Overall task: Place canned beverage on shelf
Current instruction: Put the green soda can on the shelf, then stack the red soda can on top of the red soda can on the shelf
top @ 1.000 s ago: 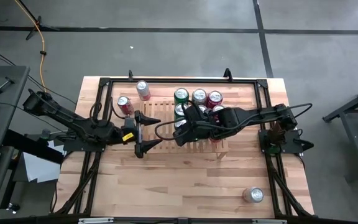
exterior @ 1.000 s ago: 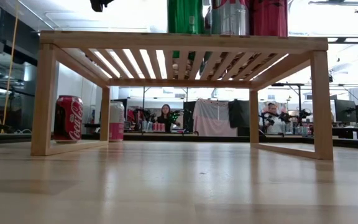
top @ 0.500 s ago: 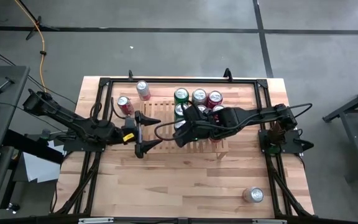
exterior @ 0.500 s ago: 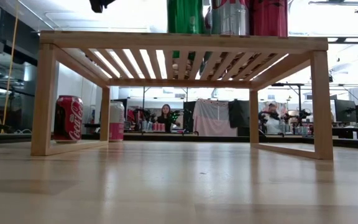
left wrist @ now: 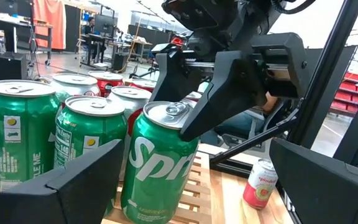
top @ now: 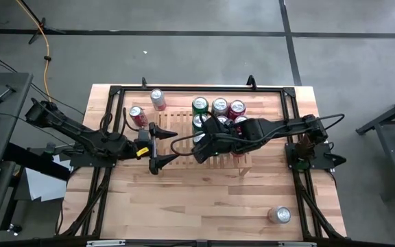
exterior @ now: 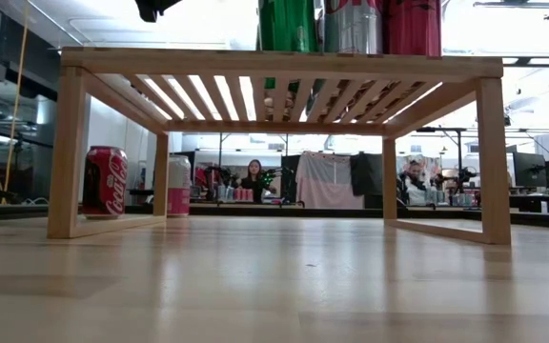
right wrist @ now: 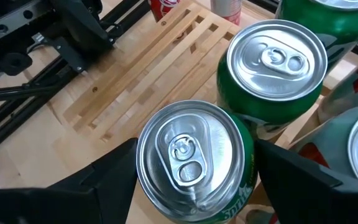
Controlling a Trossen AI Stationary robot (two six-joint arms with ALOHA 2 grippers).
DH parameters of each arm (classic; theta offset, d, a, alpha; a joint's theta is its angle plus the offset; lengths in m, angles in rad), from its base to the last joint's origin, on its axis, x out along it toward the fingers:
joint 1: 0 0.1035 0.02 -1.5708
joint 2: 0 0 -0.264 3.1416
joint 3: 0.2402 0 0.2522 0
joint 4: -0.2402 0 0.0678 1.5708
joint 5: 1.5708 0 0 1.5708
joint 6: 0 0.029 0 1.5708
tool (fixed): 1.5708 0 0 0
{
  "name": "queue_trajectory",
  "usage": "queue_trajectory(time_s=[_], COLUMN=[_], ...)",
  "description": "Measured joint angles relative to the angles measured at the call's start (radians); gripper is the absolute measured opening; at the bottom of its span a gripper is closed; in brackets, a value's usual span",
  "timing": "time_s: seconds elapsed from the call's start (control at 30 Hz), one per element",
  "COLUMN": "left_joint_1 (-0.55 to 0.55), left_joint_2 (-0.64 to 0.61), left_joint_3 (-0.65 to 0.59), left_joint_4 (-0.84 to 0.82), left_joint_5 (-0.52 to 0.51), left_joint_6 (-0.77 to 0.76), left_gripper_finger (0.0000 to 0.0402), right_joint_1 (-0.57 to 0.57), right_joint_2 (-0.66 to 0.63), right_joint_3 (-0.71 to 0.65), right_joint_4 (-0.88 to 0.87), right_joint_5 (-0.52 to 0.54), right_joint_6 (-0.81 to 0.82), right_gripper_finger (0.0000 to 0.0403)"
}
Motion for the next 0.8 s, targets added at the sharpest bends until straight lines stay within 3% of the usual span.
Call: queue_trajectory(time_s=[0.43,0.8], left_joint_1=[0.0,0.0], left_joint_2=[0.0,-0.01], left_joint_3=[0.0,-0.001], left_joint_4=[0.0,0.017], left_joint_5=[0.0,0.0], left_joint_6=[0.0,0.0], left_gripper_finger=[0.0395,0.0395], right_joint_1=[0.0,-0.007], right_joint_2=[0.0,-0.013], right_joint_3=[0.0,0.001], right_joint_4=[-0.005,0.001], right_joint_5=[0.008,0.01], right_joint_6=[0.0,-0.033], right_gripper_finger=[0.0324,0.0328])
